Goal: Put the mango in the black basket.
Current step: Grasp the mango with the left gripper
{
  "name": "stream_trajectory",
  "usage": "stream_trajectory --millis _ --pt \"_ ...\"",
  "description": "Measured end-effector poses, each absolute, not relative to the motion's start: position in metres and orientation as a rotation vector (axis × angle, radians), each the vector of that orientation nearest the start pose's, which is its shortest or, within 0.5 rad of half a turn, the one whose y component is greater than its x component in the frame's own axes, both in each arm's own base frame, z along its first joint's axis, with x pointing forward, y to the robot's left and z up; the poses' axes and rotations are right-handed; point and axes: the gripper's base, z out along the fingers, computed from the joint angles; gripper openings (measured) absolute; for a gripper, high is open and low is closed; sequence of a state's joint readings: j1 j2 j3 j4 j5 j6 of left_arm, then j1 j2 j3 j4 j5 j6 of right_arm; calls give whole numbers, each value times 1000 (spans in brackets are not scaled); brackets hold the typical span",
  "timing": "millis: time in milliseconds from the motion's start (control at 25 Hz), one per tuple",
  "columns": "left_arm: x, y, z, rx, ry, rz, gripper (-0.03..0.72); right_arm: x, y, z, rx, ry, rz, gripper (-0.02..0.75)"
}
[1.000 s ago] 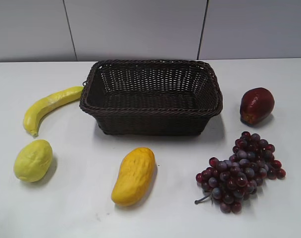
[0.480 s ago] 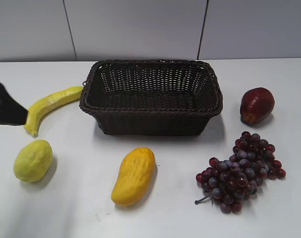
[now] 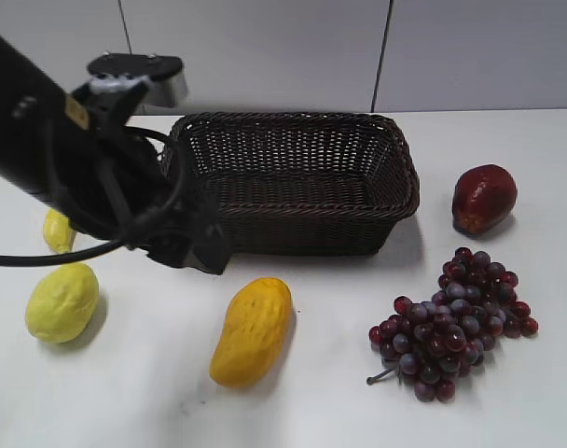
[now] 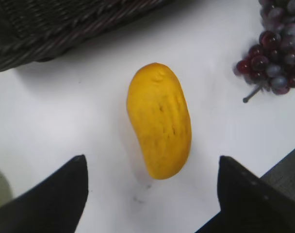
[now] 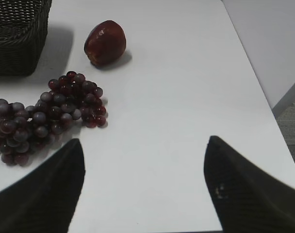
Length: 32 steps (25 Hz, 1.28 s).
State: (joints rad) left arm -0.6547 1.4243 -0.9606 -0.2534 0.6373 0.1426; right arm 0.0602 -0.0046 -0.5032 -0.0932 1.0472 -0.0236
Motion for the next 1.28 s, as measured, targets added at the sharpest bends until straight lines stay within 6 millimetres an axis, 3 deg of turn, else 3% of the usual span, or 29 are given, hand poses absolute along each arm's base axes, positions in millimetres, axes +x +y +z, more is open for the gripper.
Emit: stream_trajectory --millis 240,440,680,1280 --pt "235 -224 233 942 2591 -441 618 -5 -8 280 -81 2019 -88 589" --pt "248 -238 196 958 2699 -413 679 -5 -8 280 -80 2019 -87 589" --pt "255 -246 159 944 2812 -408 692 -5 -8 280 -80 2019 -87 589" --pt "263 -254 124 909 2837 -389 668 -5 -8 280 -81 2019 -88 589"
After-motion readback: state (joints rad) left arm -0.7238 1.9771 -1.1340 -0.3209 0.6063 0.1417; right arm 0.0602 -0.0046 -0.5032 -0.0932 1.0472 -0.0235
